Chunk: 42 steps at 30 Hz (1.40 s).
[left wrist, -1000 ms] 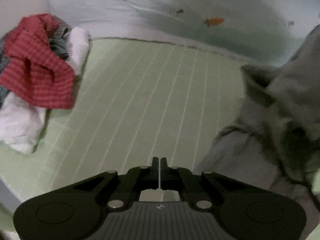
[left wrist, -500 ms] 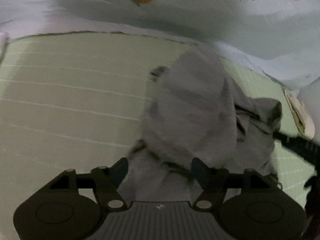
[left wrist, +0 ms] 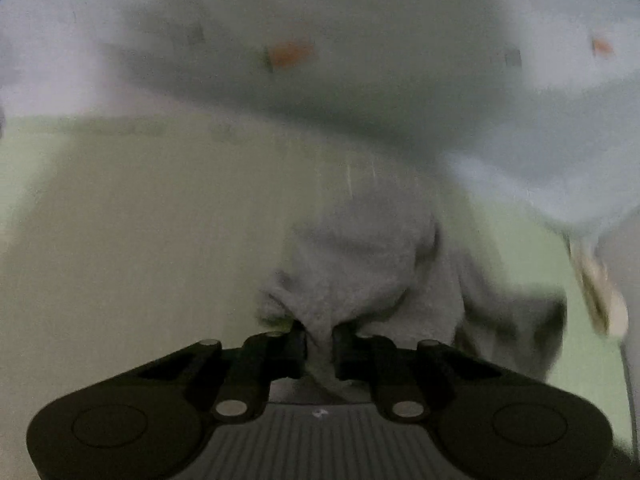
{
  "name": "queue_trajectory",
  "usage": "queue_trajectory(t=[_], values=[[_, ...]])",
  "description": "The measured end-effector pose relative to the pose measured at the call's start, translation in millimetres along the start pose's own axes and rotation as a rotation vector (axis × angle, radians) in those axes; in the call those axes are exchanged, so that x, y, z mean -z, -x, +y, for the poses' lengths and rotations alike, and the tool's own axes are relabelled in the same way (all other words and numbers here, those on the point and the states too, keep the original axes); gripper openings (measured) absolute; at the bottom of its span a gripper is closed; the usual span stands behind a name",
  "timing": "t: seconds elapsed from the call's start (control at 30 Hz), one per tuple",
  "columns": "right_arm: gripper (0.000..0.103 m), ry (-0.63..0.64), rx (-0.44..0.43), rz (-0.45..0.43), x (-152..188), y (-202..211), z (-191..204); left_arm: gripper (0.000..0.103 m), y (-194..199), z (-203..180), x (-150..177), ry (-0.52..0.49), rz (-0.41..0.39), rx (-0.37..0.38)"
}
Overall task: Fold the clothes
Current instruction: 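Lower the hoodie onto the bed and shake it out with both grippers, then release the hoodie from both grippers and let it drop flat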
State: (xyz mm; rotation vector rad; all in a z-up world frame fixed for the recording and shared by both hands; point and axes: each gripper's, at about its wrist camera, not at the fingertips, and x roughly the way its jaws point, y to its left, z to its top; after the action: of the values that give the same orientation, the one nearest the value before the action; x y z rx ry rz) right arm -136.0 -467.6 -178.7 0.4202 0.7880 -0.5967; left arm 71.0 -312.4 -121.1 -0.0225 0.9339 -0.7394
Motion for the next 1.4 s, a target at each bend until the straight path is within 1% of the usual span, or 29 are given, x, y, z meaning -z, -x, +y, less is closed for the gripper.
queue_trajectory(t=[0.1,0.17,0.23,0.33,0.37,0.43,0.5,0.53,0.57,0.6,0.63,0.7,0.73,0.77,0.8,0.87,0.93,0.97,1.0,1.03,1.1,1.13,1.17,1.23,1.27,1.33,1.37,1.4], values=[[0.067,0.012,-0.029,-0.03,-8,-2,7,0.013,5,8,-32,0.009,-0.087,-0.01],[0.067,0.031,-0.047,-0.048,-15,-7,15,0.013,6,9,-40,0.012,-0.101,-0.023],[0.067,0.072,-0.075,-0.063,-21,-10,28,0.013,4,10,-40,0.027,-0.096,-0.023],[0.074,0.185,-0.121,-0.077,-26,-17,49,0.013,5,11,-38,0.048,-0.087,-0.009],[0.076,0.236,-0.118,-0.081,-25,-19,57,0.013,6,10,-37,0.053,-0.084,-0.001],[0.076,0.352,-0.083,-0.093,-24,-28,75,0.013,7,10,-36,0.065,-0.079,0.014],[0.074,0.462,-0.026,-0.102,-24,-42,92,0.014,9,9,-35,0.077,-0.074,0.029],[0.058,0.492,0.006,-0.11,-25,-49,97,0.015,8,10,-35,0.08,-0.07,0.034],[0.025,0.466,0.015,-0.116,-32,-52,94,0.016,9,10,-34,0.084,-0.064,0.04],[0.014,0.44,0.023,-0.122,-39,-54,90,0.021,9,10,-34,0.088,-0.06,0.047],[0.013,0.36,0.013,-0.14,-50,-54,81,0.023,9,11,-34,0.091,-0.056,0.054],[0.013,0.206,0.066,-0.235,-72,-38,52,0.032,12,9,-28,0.083,-0.054,0.072],[0.013,0.129,0.092,-0.282,-84,-30,38,0.035,14,6,-24,0.076,-0.053,0.077],[0.013,0.055,0.133,-0.331,-93,-22,19,0.04,15,4,-20,0.069,-0.052,0.082],[0.013,-0.036,0.184,-0.37,-102,-14,-4,0.042,14,1,-15,0.061,-0.04,0.074],[0.013,-0.206,0.317,-0.402,-111,-6,-52,0.045,8,-5,-3,0.05,-0.001,0.054],[0.013,-0.347,0.457,-0.342,-110,-8,-99,0.053,-2,-12,12,0.039,0.048,0.034],[0.014,-0.384,0.499,-0.273,-105,-13,-119,0.06,-7,-16,19,0.023,0.071,0.023],[0.015,-0.404,0.51,-0.213,-97,-18,-131,0.066,-13,-19,25,-0.003,0.093,0.011],[0.02,-0.423,0.519,-0.153,-90,-22,-143,0.066,-20,-24,31,-0.039,0.111,-0.006],[0.03,-0.401,0.523,-0.11,-71,-23,-145,0.067,-32,-33,41,-0.116,0.131,-0.068],[0.04,-0.381,0.521,-0.095,-63,-23,-141,0.067,-37,-36,45,-0.141,0.134,-0.092],[0.045,-0.383,0.502,-0.082,-56,-21,-141,0.067,-41,-39,47,-0.157,0.136,-0.099],[0.046,-0.388,0.465,-0.055,-42,-17,-140,0.066,-48,-41,49,-0.163,0.144,-0.09],[0.046,-0.394,0.449,-0.039,-38,-19,-138,0.065,-51,-42,49,-0.163,0.149,-0.088],[0.046,-0.381,0.433,-0.027,-38,-25,-136,0.044,-59,-46,48,-0.174,0.167,-0.111],[0.046,-0.369,0.432,-0.029,-40,-24,-134,0.019,-65,-47,47,-0.184,0.182,-0.128],[0.046,-0.36,0.429,-0.035,-40,-23,-132,0.005,-67,-48,48,-0.193,0.19,-0.145]])
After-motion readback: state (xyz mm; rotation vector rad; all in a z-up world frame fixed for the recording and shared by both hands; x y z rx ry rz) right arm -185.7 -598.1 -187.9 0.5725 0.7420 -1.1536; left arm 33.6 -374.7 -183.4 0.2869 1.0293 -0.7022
